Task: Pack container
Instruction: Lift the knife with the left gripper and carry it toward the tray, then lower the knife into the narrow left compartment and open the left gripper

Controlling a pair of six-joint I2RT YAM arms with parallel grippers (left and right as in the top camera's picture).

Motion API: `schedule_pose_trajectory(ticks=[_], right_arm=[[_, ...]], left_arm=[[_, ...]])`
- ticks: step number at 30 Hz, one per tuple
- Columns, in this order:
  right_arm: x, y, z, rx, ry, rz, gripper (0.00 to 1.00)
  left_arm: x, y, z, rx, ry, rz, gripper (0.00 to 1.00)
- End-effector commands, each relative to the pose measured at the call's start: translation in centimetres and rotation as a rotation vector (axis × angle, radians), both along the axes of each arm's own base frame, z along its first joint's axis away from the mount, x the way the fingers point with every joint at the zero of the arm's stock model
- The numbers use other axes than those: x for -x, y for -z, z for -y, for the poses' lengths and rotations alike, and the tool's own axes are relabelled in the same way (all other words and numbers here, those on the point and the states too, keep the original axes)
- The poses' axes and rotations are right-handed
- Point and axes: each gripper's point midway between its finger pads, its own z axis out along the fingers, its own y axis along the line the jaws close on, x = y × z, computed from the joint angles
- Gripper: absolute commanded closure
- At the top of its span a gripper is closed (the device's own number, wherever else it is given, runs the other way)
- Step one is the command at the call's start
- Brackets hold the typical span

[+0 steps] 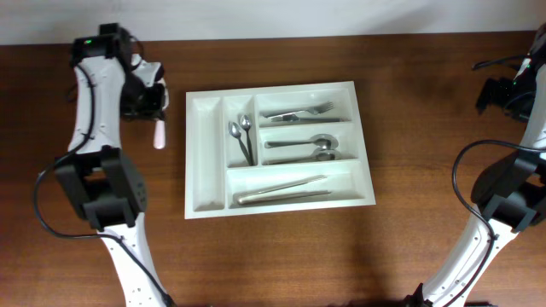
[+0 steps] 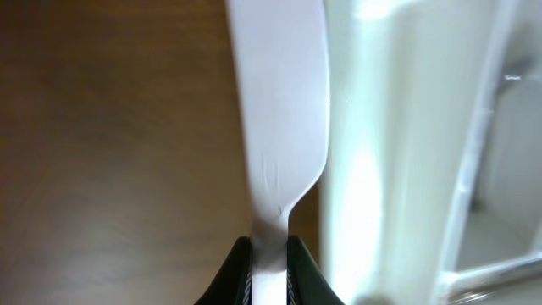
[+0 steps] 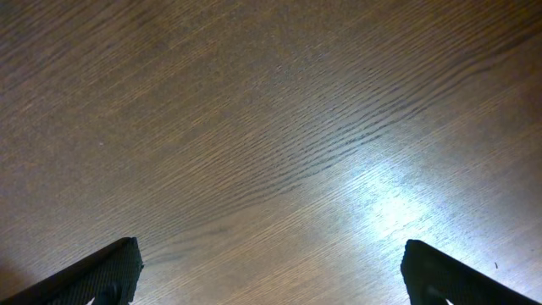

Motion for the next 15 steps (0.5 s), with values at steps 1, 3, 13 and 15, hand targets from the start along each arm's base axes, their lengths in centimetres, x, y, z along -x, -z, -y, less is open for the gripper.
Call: schedule_pose_trajectory(ticks=[1, 3, 13, 15], right_arm=[[0.2, 0.2, 0.5, 0.011, 0.016, -0.01, 0.01], [0.2, 0.2, 0.5, 0.011, 0.016, -0.01, 0.01], [0.2, 0.2, 0.5, 0.011, 0.016, -0.01, 0.01], [0.2, 0.2, 0.5, 0.011, 0.016, -0.01, 0.01]], left_arm=[[1.8, -0.7, 3.9, 0.063, -0.137, -0.106, 0.98], [2.7, -1.0, 5.9, 0.102, -0.112, -0.147, 0.98], [3.7, -1.0, 8.7, 0.092, -0.093, -0.186, 0.75], [3.7, -1.0, 8.7, 0.093, -0.094, -0.183, 0.59]])
